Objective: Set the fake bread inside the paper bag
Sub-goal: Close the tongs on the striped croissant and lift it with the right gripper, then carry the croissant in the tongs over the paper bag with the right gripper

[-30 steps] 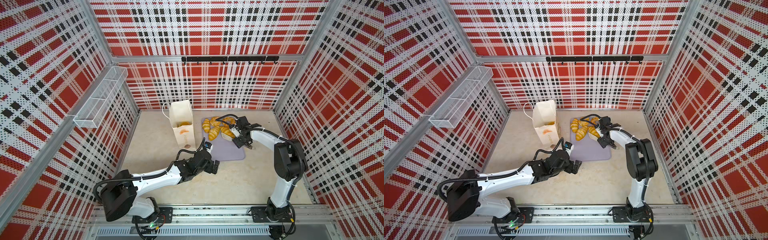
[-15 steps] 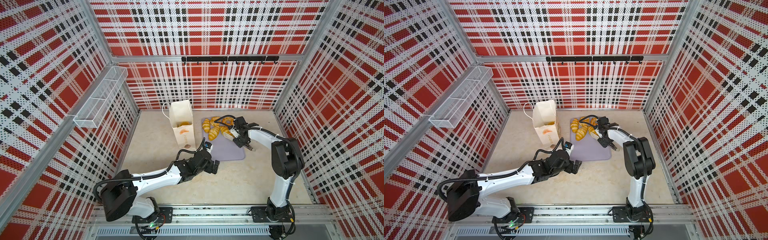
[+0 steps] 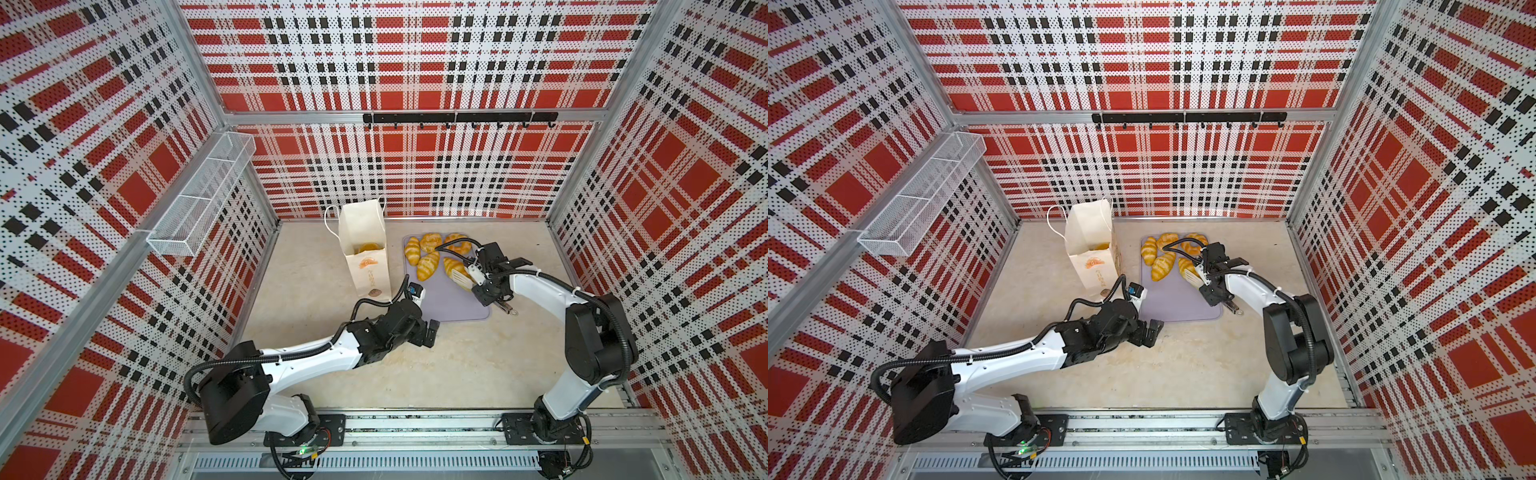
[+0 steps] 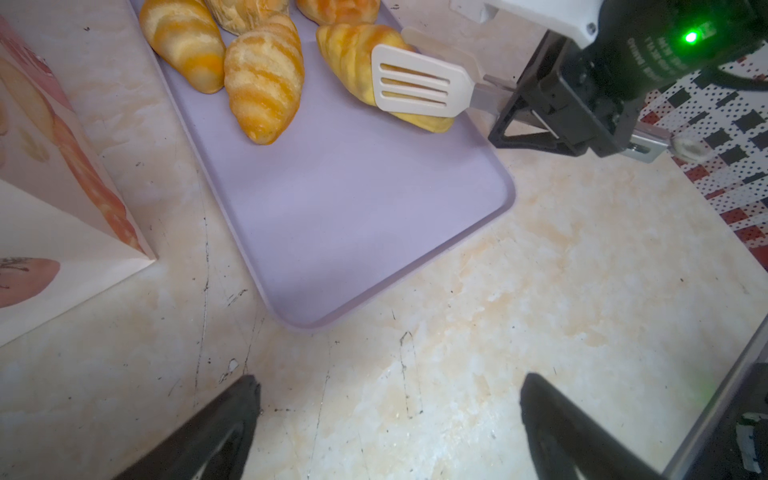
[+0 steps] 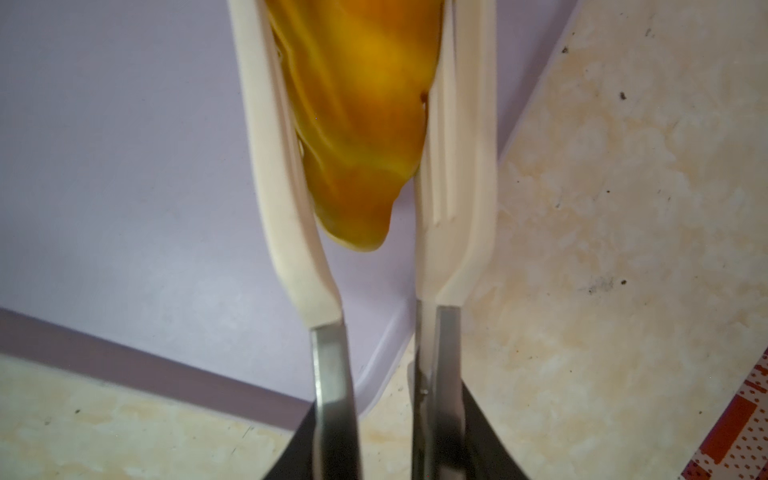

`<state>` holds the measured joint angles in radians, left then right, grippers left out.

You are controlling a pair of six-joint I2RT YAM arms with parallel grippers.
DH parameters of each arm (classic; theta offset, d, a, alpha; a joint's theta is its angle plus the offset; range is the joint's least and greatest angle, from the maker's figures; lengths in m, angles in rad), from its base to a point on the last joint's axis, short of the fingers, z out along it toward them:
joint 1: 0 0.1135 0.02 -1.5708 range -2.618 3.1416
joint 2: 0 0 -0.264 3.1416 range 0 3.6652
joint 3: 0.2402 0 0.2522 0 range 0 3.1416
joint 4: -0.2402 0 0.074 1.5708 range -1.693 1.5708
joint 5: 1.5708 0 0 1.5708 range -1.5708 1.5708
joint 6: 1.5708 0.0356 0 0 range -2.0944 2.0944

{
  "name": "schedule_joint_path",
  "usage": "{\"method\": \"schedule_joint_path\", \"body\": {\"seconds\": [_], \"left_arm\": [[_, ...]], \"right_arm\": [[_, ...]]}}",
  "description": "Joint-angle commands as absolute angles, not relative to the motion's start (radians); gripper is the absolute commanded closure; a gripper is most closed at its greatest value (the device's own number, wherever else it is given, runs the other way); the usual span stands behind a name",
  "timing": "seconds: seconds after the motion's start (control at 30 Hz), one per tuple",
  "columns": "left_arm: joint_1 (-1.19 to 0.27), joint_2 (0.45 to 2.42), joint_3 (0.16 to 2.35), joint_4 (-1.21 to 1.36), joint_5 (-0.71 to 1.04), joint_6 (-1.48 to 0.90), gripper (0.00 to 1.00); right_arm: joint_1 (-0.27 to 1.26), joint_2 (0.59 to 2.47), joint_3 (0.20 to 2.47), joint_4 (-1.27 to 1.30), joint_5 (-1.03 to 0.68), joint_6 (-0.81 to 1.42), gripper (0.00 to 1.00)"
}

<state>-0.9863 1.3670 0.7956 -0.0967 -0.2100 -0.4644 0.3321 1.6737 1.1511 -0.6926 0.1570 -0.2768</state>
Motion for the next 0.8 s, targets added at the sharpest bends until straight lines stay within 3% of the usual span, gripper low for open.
{"method": "schedule_joint_path", "body": {"seconds": [0.0, 0.77], "left_arm": [[-0.997, 1.335, 0.793, -0.081, -0.227, -0.474, 0.00], [-0.972, 1.191, 0.755, -0.108, -0.272, -0.456, 0.01]], "right_arm": [[0.338, 1.601, 1.116, -0.625, 0.120, -0.231, 0.62], [0.443, 1.320, 0.957, -0.551, -0.048, -0.074, 0.58]]}}
